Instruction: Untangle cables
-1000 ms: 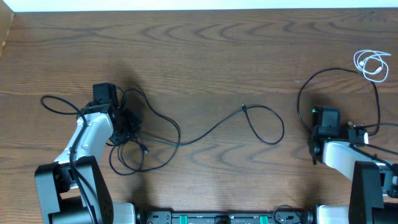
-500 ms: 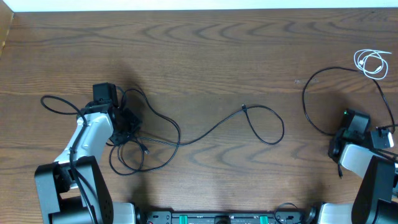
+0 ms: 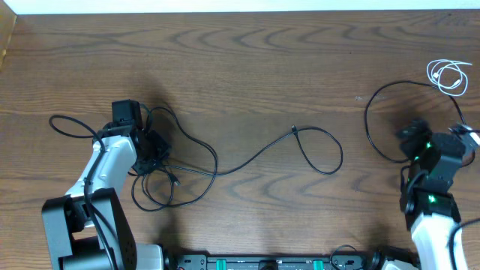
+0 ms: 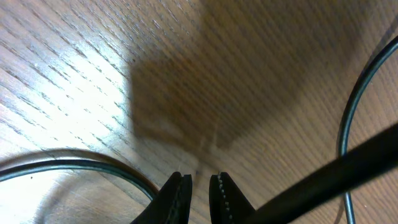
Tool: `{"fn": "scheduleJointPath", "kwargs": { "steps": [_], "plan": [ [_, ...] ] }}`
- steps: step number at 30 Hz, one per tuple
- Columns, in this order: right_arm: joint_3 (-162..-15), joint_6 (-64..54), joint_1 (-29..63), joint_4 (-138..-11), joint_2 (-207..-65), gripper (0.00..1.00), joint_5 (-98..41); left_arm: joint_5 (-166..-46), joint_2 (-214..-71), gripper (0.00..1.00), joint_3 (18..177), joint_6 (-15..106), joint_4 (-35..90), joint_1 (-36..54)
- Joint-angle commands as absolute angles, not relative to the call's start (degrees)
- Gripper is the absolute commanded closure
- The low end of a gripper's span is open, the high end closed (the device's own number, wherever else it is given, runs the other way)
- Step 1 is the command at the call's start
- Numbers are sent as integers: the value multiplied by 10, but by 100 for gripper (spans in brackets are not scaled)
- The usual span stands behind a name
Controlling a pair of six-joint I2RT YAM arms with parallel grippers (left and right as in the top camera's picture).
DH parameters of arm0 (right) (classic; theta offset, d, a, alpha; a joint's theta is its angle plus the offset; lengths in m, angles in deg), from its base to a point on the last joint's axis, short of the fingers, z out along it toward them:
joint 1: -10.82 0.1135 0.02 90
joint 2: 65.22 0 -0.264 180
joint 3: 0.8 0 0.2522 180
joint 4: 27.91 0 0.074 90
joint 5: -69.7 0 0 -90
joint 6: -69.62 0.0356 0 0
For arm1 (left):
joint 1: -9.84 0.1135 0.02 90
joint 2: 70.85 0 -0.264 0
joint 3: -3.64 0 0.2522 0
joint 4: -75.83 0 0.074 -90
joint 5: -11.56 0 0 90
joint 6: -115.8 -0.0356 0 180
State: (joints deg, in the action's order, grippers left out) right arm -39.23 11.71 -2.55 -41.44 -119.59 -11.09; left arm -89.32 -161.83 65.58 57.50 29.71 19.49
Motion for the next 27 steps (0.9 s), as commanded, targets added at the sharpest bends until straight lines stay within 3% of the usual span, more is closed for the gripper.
{"fn": "scheduleJointPath", "kwargs": {
  "steps": [1, 12, 14, 18, 22, 27],
  "plan": [
    [-390, 46, -6, -435, -1152, 1, -403, -896, -1615, 83, 649, 578, 298, 197],
    [-390, 64, 60, -490, -1210, 2, -495, -896, -1615, 83, 649, 578, 298, 197],
    [-390, 72, 72, -491, -1232, 13, -504, -896, -1615, 83, 649, 578, 298, 197],
    [-390, 107, 101, -494, -1287, 23, -505, -896, -1615, 83, 649, 578, 298, 197],
    [-390, 138, 126, -492, -1355, 54, -489, -896, -1615, 83, 649, 578, 298, 197],
    [-390, 189, 143, -492, -1420, 61, -467, -896, -1615, 83, 649, 578, 298, 197]
  ]
}}
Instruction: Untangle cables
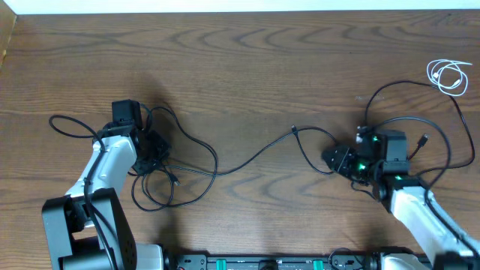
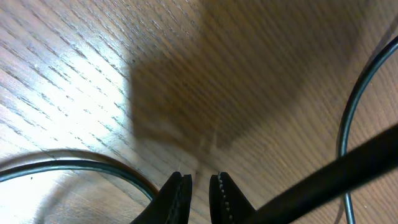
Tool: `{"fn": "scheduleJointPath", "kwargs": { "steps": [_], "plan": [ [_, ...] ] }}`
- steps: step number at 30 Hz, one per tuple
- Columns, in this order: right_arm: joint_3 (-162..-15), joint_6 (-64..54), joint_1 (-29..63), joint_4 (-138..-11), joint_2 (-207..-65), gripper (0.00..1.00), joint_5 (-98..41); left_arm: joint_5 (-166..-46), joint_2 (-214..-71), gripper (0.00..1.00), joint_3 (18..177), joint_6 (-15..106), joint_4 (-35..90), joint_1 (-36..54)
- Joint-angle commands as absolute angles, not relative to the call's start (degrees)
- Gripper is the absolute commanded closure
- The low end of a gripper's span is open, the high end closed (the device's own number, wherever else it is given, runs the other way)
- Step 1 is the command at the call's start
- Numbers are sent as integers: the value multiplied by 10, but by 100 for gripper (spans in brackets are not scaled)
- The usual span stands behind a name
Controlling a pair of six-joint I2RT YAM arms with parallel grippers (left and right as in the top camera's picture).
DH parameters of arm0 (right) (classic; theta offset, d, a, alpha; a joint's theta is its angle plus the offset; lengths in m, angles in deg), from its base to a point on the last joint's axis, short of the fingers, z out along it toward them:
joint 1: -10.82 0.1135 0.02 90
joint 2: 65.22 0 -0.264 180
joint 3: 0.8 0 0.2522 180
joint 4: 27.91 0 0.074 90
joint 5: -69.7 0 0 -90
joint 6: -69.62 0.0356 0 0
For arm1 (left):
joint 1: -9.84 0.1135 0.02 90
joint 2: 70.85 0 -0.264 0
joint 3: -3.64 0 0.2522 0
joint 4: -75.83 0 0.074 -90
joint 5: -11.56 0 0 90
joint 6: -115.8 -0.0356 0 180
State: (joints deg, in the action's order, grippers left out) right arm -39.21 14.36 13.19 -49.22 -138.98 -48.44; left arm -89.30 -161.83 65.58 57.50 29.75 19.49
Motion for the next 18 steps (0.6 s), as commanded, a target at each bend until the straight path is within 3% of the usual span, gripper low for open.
{"fn": "scheduleJointPath", "kwargs": {
  "steps": [1, 5, 18],
  "plan": [
    [-390, 196, 146, -491, -1436, 61, -464, -896, -1615, 83, 649, 578, 298, 197],
    [-390, 206, 153, -487, -1473, 67, -442, -896, -1615, 83, 649, 578, 298, 197],
    [-390, 289, 216, -478, -1530, 69, -451, -896, -1615, 83, 649, 578, 298, 197]
  ]
}}
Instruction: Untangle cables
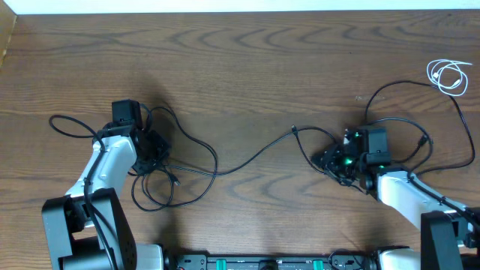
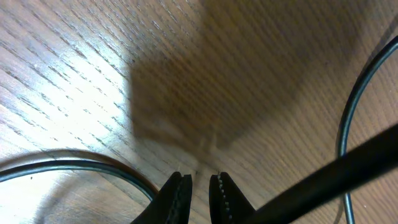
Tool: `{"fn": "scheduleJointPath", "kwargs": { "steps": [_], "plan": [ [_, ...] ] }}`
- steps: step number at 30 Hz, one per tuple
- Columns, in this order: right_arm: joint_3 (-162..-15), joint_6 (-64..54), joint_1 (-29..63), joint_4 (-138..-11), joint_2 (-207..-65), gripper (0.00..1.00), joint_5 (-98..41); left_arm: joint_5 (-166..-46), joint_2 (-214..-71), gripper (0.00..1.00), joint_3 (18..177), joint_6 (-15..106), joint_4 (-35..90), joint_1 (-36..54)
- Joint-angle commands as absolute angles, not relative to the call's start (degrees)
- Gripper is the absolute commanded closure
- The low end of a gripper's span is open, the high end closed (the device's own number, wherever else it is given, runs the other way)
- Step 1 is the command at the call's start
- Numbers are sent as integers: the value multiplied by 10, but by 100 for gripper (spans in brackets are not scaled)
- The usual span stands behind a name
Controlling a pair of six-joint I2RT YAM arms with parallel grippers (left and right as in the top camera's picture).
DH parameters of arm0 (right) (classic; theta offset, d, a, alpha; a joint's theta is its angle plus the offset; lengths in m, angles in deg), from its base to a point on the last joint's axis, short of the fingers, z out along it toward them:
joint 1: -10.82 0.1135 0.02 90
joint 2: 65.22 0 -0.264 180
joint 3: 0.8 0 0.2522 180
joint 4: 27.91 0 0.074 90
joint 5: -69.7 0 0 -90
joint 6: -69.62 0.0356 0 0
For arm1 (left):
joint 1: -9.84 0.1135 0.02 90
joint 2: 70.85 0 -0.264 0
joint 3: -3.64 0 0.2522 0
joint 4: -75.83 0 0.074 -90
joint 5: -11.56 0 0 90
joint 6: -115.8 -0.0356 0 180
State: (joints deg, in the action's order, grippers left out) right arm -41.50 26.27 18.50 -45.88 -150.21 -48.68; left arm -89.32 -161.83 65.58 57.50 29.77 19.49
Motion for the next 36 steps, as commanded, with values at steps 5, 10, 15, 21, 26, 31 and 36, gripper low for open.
{"fn": "scheduleJointPath", "kwargs": {
  "steps": [5, 10, 15, 21, 26, 31, 36],
  "plan": [
    [-390, 306, 267, -476, -1530, 68, -451, -896, -1615, 83, 649, 578, 298, 197],
    [-390, 339, 308, -455, -1530, 66, -451, -896, -1615, 83, 649, 578, 298, 197],
    [-390, 356, 363, -409, -1530, 66, -440, -896, -1615, 83, 649, 578, 298, 197],
    [-390, 379, 427, -379, -1530, 59, -389, -896, -1615, 83, 649, 578, 298, 197],
    [-390, 379, 480, -318, -1530, 50, -345, -896, -1615, 83, 649, 578, 297, 197],
    [-390, 379, 498, -301, -1530, 45, -313, -896, -1615, 83, 644, 578, 296, 197],
    [-390, 379, 498, -292, -1530, 37, -314, -947, -1615, 83, 635, 578, 288, 196]
  ]
}}
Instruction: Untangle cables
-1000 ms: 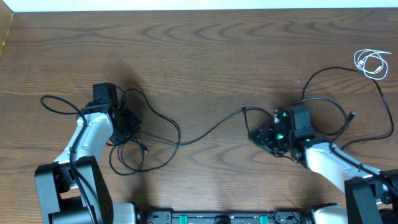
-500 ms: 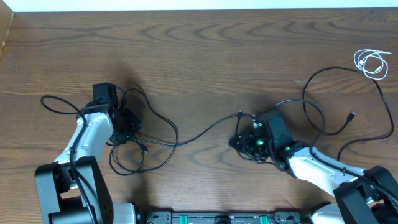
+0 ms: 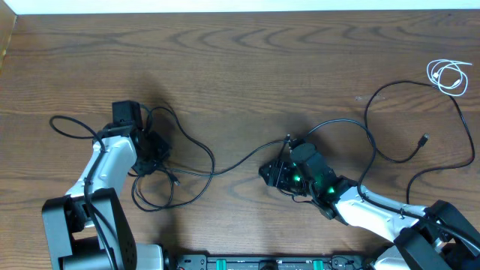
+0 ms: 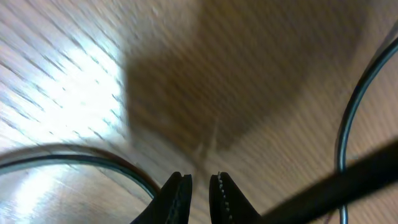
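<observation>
A long black cable [image 3: 240,159] runs from a tangle [image 3: 161,184] at the left to a small knot [image 3: 289,139], then arches right towards a loose plug end [image 3: 424,139]. My left gripper [image 3: 154,154] sits in the tangle. In the blurred left wrist view the left gripper [image 4: 200,177] shows only a slim gap at the tips, and a cable strand [image 4: 340,143] curves past it on the right. My right gripper [image 3: 271,171] lies just left of and below the knot, and the cable appears to lead into it. Its fingers are too dark to make out.
A small coiled white cable [image 3: 448,76] lies at the far right back. A wide black cable loop [image 3: 461,112] spreads over the right side. The right arm [image 3: 360,206] stretches across the front right. The arm bases stand along the front edge.
My right gripper has moved left, from right of the knot to just left of and below it. The small loop beside the knot is now a wide arch. The left wrist view has blurred.
My right gripper was first at the far right on the cable arc. It then stood beside the loop right of the knot, with cable and a plug end trailing behind. It was further left each time and is now past the knot. The left gripper stayed in the tangle.
</observation>
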Tool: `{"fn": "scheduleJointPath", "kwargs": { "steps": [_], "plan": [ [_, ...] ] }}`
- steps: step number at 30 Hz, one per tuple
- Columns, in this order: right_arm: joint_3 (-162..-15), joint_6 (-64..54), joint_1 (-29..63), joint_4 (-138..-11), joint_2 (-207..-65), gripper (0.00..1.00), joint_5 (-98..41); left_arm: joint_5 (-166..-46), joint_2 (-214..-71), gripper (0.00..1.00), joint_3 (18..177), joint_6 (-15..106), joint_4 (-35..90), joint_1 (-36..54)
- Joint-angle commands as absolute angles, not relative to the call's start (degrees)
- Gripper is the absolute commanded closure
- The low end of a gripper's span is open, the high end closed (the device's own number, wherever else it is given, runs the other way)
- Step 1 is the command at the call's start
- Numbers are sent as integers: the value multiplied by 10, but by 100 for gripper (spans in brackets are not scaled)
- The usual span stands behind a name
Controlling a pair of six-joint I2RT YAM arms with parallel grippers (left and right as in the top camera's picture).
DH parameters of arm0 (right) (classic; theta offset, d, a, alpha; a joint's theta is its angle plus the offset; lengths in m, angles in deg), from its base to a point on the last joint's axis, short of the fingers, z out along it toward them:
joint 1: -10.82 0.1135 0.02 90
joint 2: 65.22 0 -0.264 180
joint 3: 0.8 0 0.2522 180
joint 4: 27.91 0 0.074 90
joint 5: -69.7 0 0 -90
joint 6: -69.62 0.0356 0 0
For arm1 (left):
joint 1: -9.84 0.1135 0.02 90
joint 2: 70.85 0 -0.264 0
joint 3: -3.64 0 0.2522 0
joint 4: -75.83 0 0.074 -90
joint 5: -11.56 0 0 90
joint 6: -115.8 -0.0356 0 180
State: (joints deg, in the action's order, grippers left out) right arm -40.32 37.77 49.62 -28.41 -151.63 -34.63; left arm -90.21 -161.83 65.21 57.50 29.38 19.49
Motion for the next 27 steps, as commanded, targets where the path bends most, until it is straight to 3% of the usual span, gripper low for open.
{"fn": "scheduleJointPath", "kwargs": {
  "steps": [1, 8, 20, 27],
  "plan": [
    [-390, 379, 498, -292, -1530, 36, -314, -971, -1615, 83, 633, 578, 287, 196],
    [-390, 379, 498, -290, -1530, 28, -329, -1080, -1615, 83, 614, 584, 287, 185],
    [-390, 379, 498, -290, -1530, 33, -331, -1080, -1615, 83, 611, 708, 343, 41],
    [-390, 379, 498, -280, -1530, 24, -356, -1080, -1615, 83, 611, 746, 409, -33]
  ]
}}
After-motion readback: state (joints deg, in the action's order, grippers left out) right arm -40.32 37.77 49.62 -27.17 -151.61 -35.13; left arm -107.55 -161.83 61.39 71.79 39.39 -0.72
